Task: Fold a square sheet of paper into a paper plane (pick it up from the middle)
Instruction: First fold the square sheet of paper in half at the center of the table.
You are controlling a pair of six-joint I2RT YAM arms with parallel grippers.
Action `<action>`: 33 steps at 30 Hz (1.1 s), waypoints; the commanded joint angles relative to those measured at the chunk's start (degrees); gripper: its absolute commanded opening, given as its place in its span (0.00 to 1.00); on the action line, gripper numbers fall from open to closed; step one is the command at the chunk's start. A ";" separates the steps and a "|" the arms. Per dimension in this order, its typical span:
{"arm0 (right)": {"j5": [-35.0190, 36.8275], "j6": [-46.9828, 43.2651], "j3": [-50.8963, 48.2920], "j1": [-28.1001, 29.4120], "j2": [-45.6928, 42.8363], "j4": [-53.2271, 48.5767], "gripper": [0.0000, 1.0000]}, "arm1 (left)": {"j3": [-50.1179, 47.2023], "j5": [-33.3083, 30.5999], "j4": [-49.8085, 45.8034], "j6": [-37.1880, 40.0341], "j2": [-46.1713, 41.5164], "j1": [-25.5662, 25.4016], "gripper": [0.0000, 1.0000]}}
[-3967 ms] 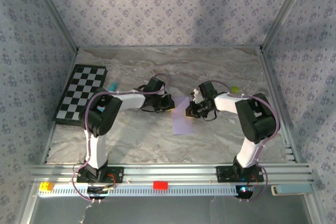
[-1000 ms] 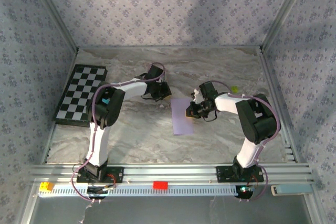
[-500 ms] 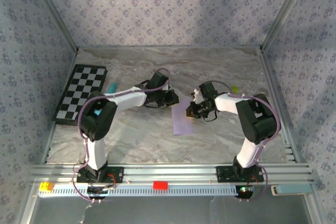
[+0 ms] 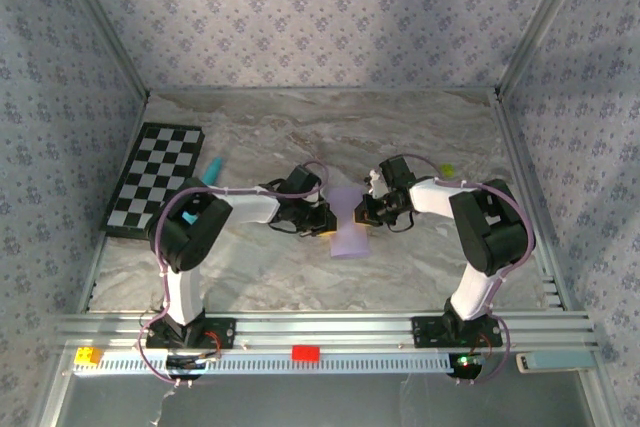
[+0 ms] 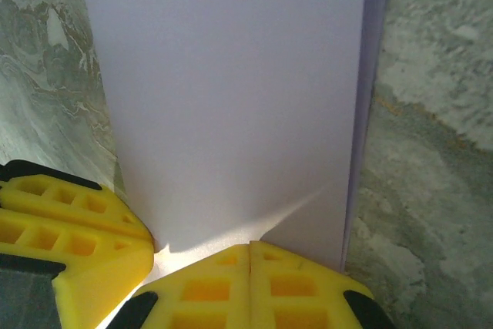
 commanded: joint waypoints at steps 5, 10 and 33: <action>7.00 -0.31 -3.26 -0.31 1.55 -8.00 0.00 | -0.89 -0.49 -4.25 4.17 -2.36 0.07 0.15; 7.08 0.00 -3.42 -0.37 1.20 -7.65 0.00 | 0.50 1.09 -4.68 2.72 -5.54 -0.99 0.15; 7.41 0.72 -4.61 -0.29 1.21 -6.58 0.00 | -10.04 2.75 -2.73 1.87 -6.18 -6.78 0.13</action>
